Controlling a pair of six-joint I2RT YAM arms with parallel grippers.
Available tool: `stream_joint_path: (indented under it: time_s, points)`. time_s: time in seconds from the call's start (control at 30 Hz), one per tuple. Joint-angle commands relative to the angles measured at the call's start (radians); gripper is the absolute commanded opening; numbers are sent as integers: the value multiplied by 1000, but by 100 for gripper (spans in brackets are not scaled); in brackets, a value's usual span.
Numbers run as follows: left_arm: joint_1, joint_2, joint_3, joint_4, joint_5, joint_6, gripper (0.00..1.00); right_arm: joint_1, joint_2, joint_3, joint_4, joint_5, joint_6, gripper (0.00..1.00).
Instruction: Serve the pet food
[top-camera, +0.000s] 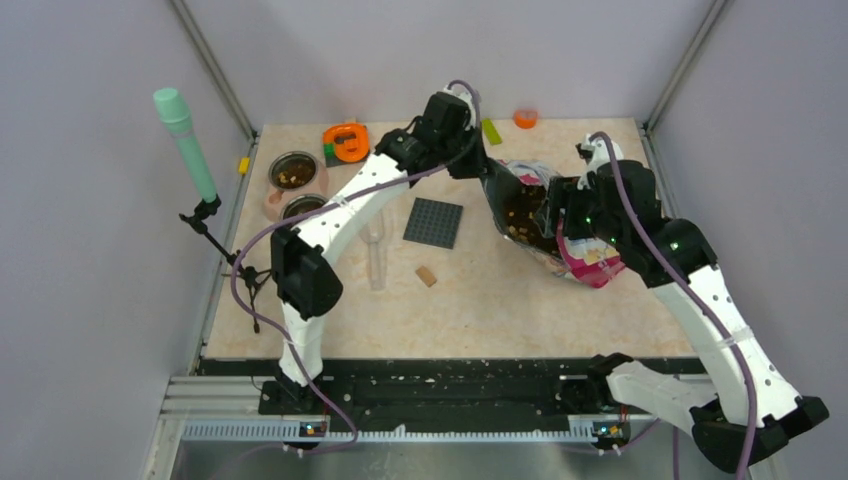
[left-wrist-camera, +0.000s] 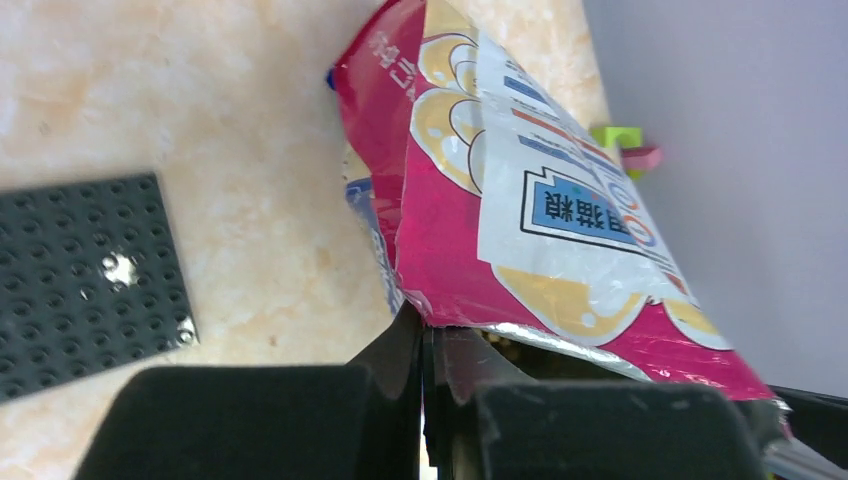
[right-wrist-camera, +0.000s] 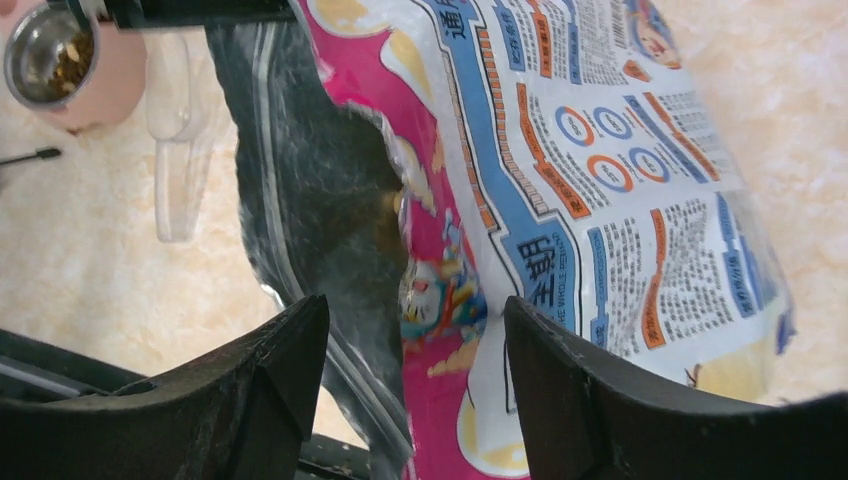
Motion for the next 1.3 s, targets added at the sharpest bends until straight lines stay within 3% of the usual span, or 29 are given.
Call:
stream_joint_path:
  time_s: [0.0, 0.1, 0.17, 0.3, 0.5, 0.8, 1.0, 1.07, 1.1, 1.13, 1.17, 1.2, 1.27]
  points:
    - [100, -26, 114, -36, 155, -251, 0, 0, -74, -6, 60, -37, -164, 66]
    - [133, -18, 114, -17, 180, -279, 0, 2, -174, -122, 183, -83, -233, 71]
    - [143, -13, 117, -11, 191, -289, 0, 7, -224, -181, 242, -137, -287, 87]
    - [144, -6, 127, 5, 194, -308, 0, 78, -231, -186, 226, -169, -394, 90]
    - [146, -7, 134, -12, 170, -304, 0, 209, -221, -170, 249, -100, -461, 91]
    - [149, -12, 124, -15, 143, -309, 0, 618, -126, -242, 289, 314, -531, 92]
    - [158, -17, 113, -6, 144, -314, 0, 715, -23, -385, 471, 722, -566, 85]
    - [161, -19, 110, -2, 148, -317, 0, 715, 3, -438, 605, 793, -598, 79]
    - [161, -18, 108, 0, 151, -318, 0, 715, 13, -462, 674, 829, -619, 70]
    - [162, -17, 106, 3, 155, -320, 0, 715, 23, -485, 750, 864, -651, 54]
    - [163, -14, 106, 4, 159, -322, 0, 715, 34, -505, 831, 887, -690, 21]
    - [163, -12, 106, 5, 163, -323, 0, 709, 44, -523, 906, 924, -729, 0]
    - [165, -9, 105, 9, 168, -322, 0, 690, 63, -517, 1026, 968, -789, 0]
